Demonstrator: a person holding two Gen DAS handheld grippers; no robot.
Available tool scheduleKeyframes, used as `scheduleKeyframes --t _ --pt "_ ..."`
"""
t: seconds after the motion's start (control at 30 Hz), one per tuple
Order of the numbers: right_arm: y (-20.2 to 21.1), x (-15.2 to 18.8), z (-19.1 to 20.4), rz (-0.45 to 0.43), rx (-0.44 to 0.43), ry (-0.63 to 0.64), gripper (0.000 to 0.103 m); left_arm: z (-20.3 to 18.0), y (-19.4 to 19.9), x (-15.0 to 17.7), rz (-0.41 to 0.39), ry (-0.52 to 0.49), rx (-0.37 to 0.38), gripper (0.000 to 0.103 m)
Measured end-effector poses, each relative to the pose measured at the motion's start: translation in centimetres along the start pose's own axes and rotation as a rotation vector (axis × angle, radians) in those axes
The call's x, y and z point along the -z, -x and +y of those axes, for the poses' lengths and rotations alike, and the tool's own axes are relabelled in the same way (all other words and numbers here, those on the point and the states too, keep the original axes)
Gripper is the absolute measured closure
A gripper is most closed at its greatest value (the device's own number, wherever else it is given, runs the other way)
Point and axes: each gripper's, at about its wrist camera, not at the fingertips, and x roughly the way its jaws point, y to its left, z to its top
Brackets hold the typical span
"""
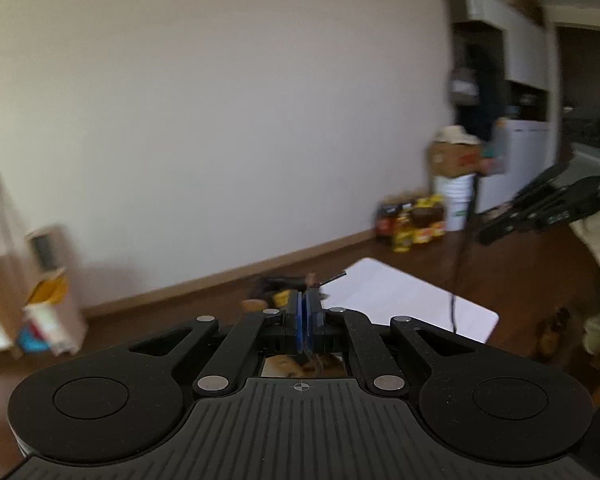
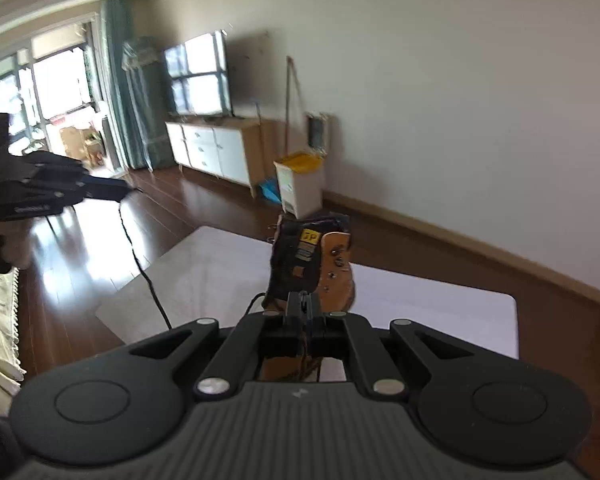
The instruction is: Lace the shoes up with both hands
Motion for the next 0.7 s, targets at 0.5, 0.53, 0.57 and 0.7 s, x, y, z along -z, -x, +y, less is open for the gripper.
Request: scheduleKeyframes --t 0.5,0.53,0.57,0.7 --pt "9.6 -5.1 10.3 -0.024 0.103 -0.067 0.100 4.2 13.5 -4.1 -0.228 -0.003 0.103 0.101" --pt "10.7 -5.4 10.7 -0.046 0.090 -0.052 0.100 3.4 14.4 -4.6 -0.252 -0.008 0.087 0.101" --pt "12.3 -5.6 10.7 -0.077 0.063 -0.029 0.100 2.5 15.1 -4.9 -0.269 -0.011 0.068 0.101" --pt "16.1 -5.5 9.5 -0.146 0.022 0.043 0.100 -1.3 17.4 -6.2 -0.320 -0.049 0.007 0.101"
